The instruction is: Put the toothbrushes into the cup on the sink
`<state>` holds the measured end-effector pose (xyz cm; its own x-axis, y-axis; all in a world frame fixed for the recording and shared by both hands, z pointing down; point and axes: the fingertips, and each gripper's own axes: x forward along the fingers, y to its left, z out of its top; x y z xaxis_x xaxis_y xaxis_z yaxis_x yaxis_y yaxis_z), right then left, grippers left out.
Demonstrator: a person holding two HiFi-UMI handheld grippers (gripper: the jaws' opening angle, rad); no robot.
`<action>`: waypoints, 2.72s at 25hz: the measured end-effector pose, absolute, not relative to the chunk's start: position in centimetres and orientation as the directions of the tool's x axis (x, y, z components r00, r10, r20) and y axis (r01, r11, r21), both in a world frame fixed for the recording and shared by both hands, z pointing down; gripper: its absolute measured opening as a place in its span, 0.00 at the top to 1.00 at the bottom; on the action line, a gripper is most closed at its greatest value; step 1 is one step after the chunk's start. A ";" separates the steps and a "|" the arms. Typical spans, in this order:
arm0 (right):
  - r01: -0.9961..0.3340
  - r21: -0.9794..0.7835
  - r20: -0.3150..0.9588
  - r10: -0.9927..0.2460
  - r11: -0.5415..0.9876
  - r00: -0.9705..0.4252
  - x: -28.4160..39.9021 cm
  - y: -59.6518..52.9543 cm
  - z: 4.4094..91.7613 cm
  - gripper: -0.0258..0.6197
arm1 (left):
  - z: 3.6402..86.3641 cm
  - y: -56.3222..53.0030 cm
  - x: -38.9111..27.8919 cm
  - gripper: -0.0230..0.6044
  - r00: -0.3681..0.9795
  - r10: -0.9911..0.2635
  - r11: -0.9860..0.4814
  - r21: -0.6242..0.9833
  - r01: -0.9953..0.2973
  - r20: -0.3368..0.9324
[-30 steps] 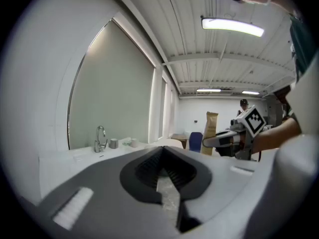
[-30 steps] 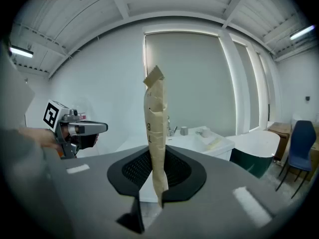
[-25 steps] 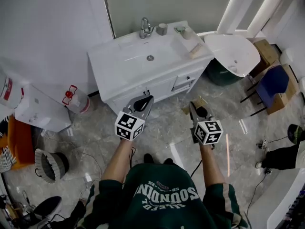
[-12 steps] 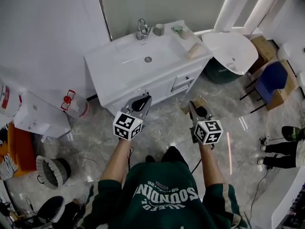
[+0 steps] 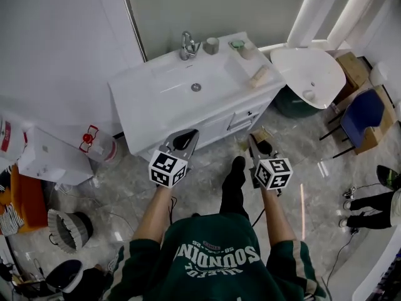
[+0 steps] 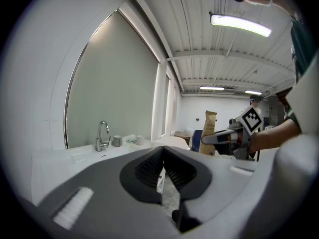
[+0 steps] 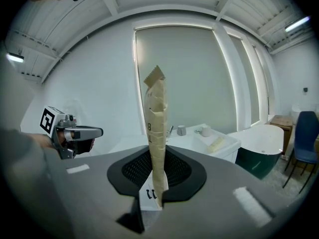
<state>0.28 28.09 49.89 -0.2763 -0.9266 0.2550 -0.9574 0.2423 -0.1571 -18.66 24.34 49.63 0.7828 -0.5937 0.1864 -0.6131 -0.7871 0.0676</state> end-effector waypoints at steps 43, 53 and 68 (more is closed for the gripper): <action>-0.721 -0.200 0.290 -0.663 0.663 -0.690 6.4 -18.6 50.8 0.88 | 49.7 -15.1 -6.1 0.88 0.541 -0.819 -0.528 0.117 -0.841 0.193; -0.728 -0.204 0.321 -0.658 0.655 -0.682 6.8 -19.9 52.2 0.88 | 51.2 -16.7 -5.5 0.88 0.554 -0.804 -0.536 0.142 -0.832 0.217; -0.726 -0.110 0.246 -0.690 0.678 -0.681 3.6 -31.7 49.3 0.88 | 52.7 -17.7 -7.2 0.88 0.531 -0.807 -0.504 0.169 -0.847 0.257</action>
